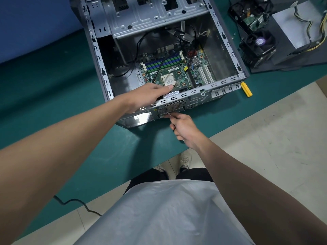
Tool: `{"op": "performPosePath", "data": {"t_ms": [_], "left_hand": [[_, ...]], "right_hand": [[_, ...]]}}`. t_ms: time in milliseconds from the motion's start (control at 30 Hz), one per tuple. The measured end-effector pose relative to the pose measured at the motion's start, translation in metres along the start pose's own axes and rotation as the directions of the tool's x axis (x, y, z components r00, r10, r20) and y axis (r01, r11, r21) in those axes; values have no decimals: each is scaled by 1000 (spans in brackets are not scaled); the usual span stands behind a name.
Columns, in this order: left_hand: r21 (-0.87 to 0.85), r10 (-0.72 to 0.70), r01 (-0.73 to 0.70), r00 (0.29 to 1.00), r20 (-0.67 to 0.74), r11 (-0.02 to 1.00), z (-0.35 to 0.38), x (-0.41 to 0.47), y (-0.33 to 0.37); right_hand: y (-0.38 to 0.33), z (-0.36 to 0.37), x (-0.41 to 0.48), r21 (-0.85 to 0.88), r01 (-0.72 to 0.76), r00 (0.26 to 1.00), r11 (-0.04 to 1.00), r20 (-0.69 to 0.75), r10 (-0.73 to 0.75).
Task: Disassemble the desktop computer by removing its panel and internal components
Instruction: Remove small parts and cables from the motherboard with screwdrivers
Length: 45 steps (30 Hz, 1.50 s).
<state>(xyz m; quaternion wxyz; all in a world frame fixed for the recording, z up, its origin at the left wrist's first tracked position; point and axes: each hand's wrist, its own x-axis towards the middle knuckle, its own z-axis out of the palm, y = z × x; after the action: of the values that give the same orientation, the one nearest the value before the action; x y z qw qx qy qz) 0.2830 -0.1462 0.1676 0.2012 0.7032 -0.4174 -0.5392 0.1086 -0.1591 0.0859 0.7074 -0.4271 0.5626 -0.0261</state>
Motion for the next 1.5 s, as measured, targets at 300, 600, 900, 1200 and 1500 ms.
{"op": "performPosePath", "data": {"t_ms": [300, 600, 900, 1200, 1500], "left_hand": [[-3, -7, 7, 999, -34, 1000, 1, -1, -1], [36, 1, 1, 999, -43, 999, 2, -7, 4], [44, -9, 11, 999, -53, 999, 2, -8, 6], [85, -18, 22, 999, -43, 996, 2, -7, 4], [76, -25, 28, 999, -47, 997, 2, -3, 2]], "right_hand": [[6, 4, 1, -76, 29, 997, 997, -69, -35], [3, -3, -2, 312, -156, 978, 937, 179, 103], [3, -4, -4, 408, -195, 961, 892, 261, 90], [10, 7, -2, 63, 69, 997, 996, -31, -67], [9, 6, -6, 158, 19, 999, 987, 36, -25]]}}
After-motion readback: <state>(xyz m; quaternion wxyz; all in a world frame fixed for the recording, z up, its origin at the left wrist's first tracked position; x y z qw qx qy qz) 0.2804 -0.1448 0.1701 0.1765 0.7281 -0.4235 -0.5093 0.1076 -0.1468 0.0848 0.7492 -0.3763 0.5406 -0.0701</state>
